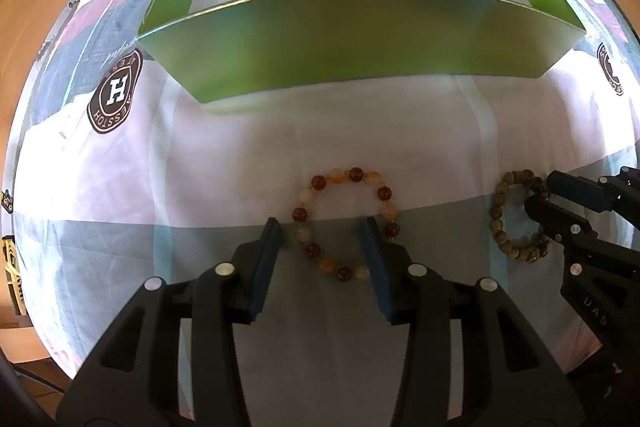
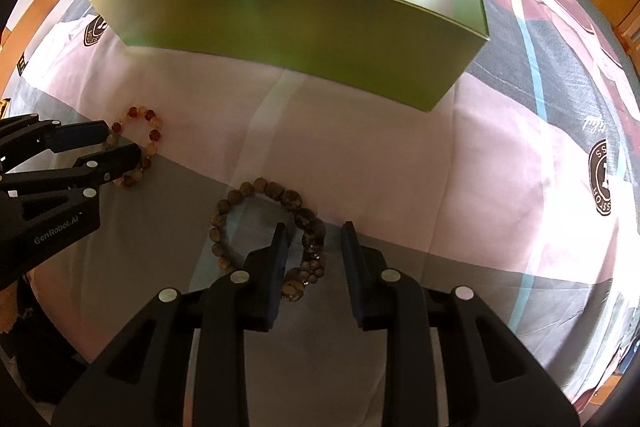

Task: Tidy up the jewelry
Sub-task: 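Grasp the brown wooden bead bracelet with the right tool while the left tool grasps the red-amber bead bracelet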

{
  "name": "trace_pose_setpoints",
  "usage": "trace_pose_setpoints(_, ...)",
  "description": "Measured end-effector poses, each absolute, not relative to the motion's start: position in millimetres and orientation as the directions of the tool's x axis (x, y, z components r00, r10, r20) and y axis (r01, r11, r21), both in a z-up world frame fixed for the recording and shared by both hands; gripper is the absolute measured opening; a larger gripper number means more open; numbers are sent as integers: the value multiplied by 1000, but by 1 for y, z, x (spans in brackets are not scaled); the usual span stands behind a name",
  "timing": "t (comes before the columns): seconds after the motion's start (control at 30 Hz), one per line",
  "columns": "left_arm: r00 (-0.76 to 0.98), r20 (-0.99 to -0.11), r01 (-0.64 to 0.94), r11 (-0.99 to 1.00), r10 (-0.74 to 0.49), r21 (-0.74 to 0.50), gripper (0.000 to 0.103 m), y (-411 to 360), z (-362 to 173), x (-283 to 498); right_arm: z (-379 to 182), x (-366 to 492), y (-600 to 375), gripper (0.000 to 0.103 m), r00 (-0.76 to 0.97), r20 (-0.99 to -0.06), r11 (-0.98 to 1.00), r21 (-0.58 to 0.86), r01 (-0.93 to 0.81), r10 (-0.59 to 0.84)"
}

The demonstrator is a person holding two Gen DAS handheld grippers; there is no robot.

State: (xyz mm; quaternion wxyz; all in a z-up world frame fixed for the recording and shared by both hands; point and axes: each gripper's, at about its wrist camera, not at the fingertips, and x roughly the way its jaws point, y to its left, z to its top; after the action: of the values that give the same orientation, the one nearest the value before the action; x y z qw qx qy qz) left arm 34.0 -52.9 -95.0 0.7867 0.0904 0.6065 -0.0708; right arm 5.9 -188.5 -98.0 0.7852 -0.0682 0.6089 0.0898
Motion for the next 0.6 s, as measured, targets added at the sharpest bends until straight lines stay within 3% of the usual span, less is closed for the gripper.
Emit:
trace_pose_setpoints(0.17, 256, -967, 224, 973, -2, 57, 42, -55, -95, 34, -100, 4, -183, 28, 245, -968, 974, -8, -228, 49)
trace_pose_setpoints(0.43, 260, -965, 257, 965, -18, 51, 16, -65, -93, 29, -98, 2, -178, 28, 251, -967, 972, -20, -233, 41)
trace_pose_setpoints(0.6, 261, -965, 259, 965, -25, 45, 11, -65, -92, 25, -95, 0, -176, 22, 262, -964, 969, -17, -245, 49)
